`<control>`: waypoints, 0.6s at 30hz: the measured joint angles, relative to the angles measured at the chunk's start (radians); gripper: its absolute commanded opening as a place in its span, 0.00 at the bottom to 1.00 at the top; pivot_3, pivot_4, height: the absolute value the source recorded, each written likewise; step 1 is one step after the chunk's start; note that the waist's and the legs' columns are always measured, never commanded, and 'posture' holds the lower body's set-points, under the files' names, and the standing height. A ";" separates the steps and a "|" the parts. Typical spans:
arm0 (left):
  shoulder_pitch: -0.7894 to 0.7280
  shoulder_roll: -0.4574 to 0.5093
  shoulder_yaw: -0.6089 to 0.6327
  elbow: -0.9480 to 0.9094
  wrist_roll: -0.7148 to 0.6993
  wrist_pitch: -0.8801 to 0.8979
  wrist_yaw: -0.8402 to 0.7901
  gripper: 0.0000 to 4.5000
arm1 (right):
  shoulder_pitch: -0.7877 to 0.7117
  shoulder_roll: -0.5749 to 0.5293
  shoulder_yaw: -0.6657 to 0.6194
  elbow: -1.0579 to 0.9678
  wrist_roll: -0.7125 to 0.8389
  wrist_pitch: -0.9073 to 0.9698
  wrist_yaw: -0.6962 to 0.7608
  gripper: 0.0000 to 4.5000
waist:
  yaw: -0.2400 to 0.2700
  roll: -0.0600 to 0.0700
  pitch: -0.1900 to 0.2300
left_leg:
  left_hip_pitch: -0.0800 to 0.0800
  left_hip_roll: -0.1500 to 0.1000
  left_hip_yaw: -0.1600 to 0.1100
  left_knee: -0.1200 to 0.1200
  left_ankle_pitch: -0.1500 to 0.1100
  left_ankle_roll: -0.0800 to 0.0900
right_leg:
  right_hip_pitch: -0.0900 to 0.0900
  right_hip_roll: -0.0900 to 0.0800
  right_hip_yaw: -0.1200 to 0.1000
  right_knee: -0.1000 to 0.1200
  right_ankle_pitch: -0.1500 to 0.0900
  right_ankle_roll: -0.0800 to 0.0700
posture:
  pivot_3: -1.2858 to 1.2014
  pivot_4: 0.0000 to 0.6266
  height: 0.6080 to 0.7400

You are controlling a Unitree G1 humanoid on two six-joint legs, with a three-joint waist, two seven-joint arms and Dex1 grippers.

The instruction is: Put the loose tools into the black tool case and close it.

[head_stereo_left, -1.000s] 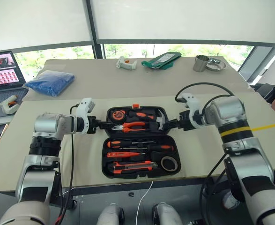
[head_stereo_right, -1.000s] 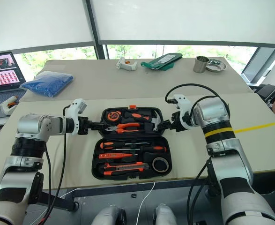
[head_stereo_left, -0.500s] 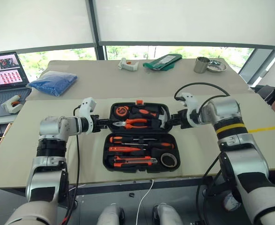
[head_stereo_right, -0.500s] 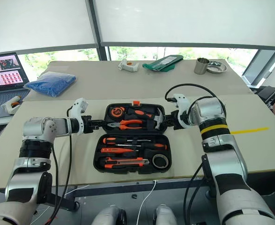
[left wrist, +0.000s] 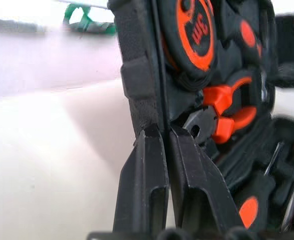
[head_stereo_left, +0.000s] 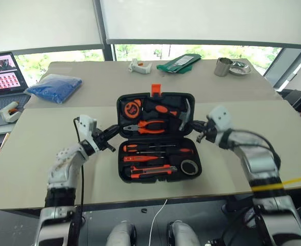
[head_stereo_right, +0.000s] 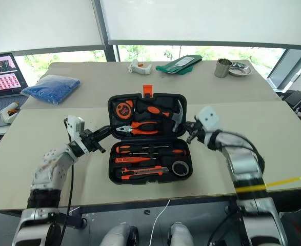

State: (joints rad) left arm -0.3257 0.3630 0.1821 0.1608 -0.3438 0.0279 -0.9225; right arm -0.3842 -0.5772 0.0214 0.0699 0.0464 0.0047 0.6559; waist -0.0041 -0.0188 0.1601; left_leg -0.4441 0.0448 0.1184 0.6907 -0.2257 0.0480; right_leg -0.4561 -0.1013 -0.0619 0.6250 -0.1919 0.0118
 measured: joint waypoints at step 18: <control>0.171 0.226 -0.022 0.168 0.063 -0.525 -0.170 0.70 | 0.360 -0.230 -0.090 0.157 -0.286 -0.645 -0.262 0.87 | 0.002 0.000 0.000 | 0.022 0.002 0.000 0.003 -0.005 0.011 | 0.019 -0.006 -0.001 0.002 -0.008 -0.002 | 0.52 0.24 1.00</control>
State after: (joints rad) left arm -0.1546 0.5895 0.1603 0.3290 -0.2810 -0.4970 -1.0920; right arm -0.0246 -0.8072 -0.0686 0.2264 -0.2397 -0.6404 0.3940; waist -0.0018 -0.0190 0.1601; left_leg -0.4218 0.0467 0.1185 0.6938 -0.2307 0.0590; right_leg -0.4369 -0.1069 -0.0626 0.6274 -0.2004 0.0097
